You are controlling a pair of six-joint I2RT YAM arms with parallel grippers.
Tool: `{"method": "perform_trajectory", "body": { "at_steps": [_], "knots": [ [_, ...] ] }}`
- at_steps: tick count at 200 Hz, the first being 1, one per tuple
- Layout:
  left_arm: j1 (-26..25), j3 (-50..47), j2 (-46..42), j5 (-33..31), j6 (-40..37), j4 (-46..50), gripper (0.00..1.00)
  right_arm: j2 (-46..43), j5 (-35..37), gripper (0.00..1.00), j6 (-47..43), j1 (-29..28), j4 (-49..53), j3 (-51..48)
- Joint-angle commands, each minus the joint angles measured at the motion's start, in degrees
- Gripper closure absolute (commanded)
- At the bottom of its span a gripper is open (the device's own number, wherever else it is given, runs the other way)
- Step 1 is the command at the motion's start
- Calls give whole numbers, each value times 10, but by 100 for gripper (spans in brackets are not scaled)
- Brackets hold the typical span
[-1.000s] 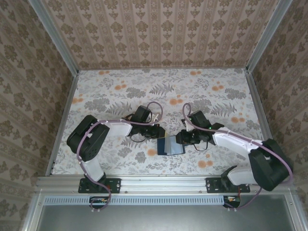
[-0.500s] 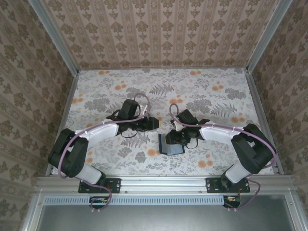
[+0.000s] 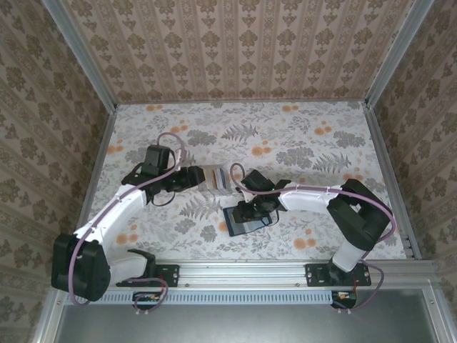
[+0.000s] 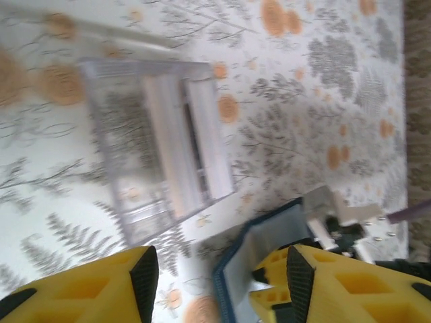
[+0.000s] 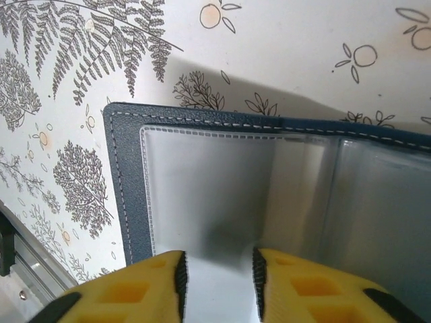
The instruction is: Put the credit cards into the card holder
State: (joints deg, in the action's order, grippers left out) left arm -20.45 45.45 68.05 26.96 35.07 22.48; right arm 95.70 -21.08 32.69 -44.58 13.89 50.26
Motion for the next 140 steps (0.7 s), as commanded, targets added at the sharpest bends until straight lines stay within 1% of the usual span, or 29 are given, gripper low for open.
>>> {"method": "perform_trajectory", "body": {
  "at_steps": [1,27,42,57,65,79,84,90,107,120,131,140],
  "knots": [
    [6,18,0,-58,-32,77,44,-44,43,57,-25,0,28,21],
    [7,10,2,-86,-24,65,43,-91,106,51,-82,2,66,48],
    [10,6,11,-104,-23,56,42,-84,148,48,-120,1,58,69],
    [18,10,21,-110,-20,58,42,-42,176,43,-130,0,55,116],
    [24,10,22,-111,-15,58,41,-17,191,40,-115,-2,61,149],
    [38,2,14,-112,-4,48,40,16,226,37,-94,-12,60,195],
    [44,-2,12,-111,-2,44,39,26,238,35,-93,-17,58,207],
    [54,-6,10,-106,1,41,39,41,254,30,-91,-23,60,223],
    [85,-11,8,-85,4,38,38,83,265,25,-88,-31,78,274],
    [103,-18,5,-78,10,34,38,107,275,18,-82,-39,89,304],
    [115,-27,3,-73,15,23,37,124,299,17,-83,-48,94,324],
    [124,-30,2,-63,17,17,37,139,336,16,-86,-57,104,342]
  ]
}}
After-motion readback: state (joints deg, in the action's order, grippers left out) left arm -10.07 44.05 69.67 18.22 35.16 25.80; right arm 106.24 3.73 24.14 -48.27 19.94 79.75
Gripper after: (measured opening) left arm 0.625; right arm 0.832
